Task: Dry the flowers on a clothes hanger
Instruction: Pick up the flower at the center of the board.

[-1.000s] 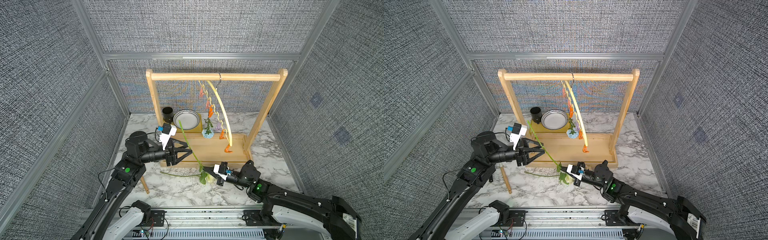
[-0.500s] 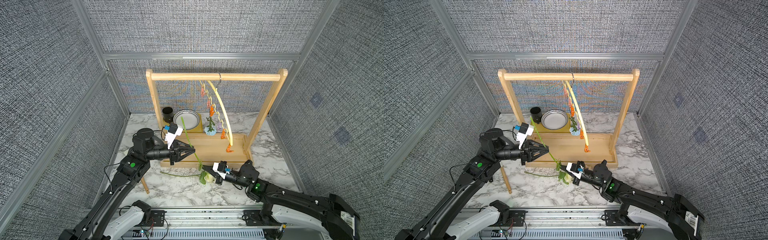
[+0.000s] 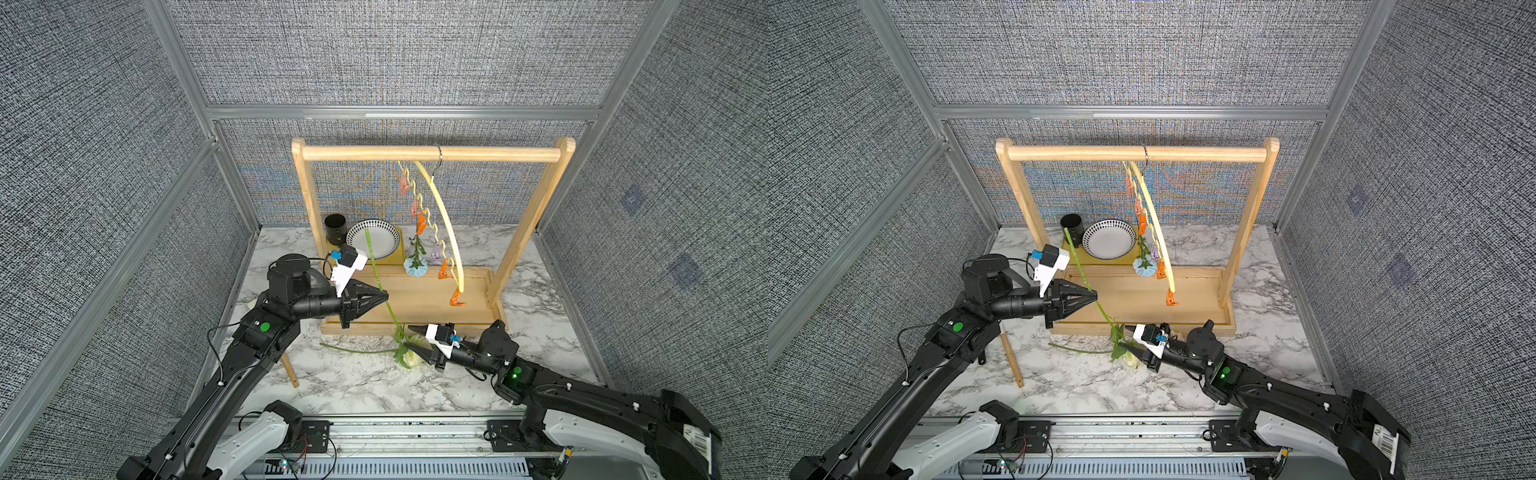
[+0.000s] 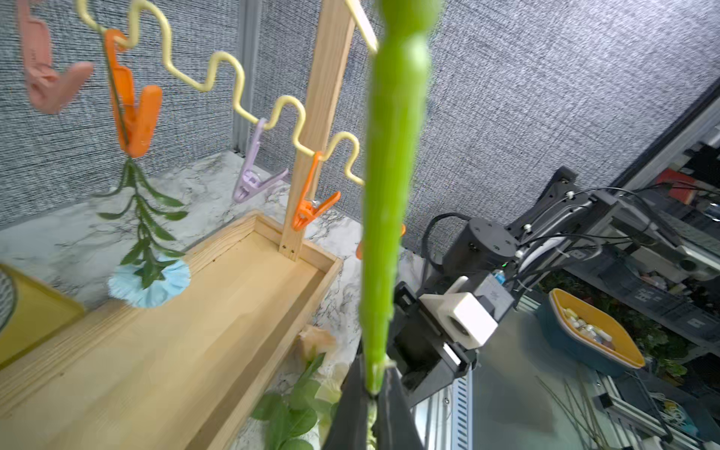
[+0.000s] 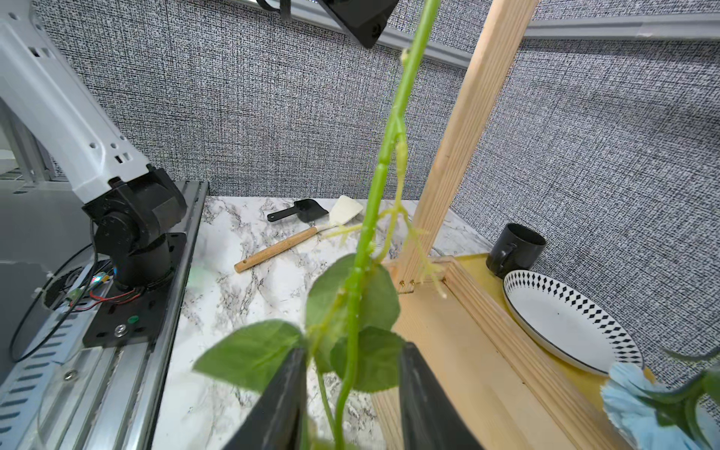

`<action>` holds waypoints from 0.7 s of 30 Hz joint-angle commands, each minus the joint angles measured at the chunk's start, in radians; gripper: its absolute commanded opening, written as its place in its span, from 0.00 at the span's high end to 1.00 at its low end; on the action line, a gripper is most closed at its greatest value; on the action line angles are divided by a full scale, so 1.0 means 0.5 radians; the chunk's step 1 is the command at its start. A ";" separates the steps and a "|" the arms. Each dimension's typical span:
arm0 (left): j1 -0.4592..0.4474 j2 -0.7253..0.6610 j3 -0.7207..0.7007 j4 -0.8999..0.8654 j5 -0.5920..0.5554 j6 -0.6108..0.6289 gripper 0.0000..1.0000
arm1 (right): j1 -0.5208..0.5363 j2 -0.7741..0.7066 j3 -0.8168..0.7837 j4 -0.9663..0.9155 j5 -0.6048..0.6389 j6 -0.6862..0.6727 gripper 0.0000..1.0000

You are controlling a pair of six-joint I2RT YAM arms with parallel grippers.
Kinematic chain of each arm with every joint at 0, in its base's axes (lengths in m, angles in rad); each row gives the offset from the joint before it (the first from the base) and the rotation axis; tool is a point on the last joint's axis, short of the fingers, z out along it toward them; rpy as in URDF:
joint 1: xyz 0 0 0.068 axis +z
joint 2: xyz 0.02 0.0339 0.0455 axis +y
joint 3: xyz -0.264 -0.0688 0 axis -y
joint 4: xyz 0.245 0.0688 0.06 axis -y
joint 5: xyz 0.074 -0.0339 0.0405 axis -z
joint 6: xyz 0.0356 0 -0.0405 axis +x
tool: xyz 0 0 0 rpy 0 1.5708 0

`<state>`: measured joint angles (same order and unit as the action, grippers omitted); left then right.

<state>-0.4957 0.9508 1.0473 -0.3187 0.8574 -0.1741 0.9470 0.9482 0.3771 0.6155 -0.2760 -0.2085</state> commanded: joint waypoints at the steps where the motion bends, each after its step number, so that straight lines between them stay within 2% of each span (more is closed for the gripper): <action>1: 0.000 -0.014 0.001 -0.034 -0.256 0.132 0.98 | -0.035 -0.130 -0.018 -0.331 -0.135 -0.012 0.55; 3: 0.000 -0.007 0.008 -0.025 -0.394 0.159 0.98 | -0.072 -0.239 -0.047 -0.457 -0.251 0.010 0.51; 5: 0.000 0.012 0.022 -0.020 -0.534 0.184 0.98 | -0.116 -0.342 -0.083 -0.537 -0.489 0.026 0.48; 9: 0.001 0.064 0.041 0.001 -0.833 0.169 0.98 | -0.169 -0.474 -0.136 -0.598 -0.522 0.053 0.46; 10: -0.001 0.074 0.044 0.011 -0.885 0.166 0.98 | -0.183 -0.535 -0.148 -0.603 -0.507 0.055 0.42; 12: 0.000 0.101 0.053 0.025 -0.931 0.167 0.98 | -0.214 -0.615 -0.152 -0.594 -0.520 0.070 0.34; 18: 0.000 0.192 0.095 0.040 -0.979 0.144 0.98 | -0.415 -0.855 0.026 -0.601 -0.654 0.170 0.34; 21: 0.000 0.222 0.094 0.039 -0.964 0.113 0.98 | -0.613 -0.893 0.191 -0.628 -0.690 0.196 0.33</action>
<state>-0.4957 1.0534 1.0893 -0.3355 0.3916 -0.1059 0.6922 0.5091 0.4232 0.2958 -0.5823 -0.1448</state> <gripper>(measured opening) 0.089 0.668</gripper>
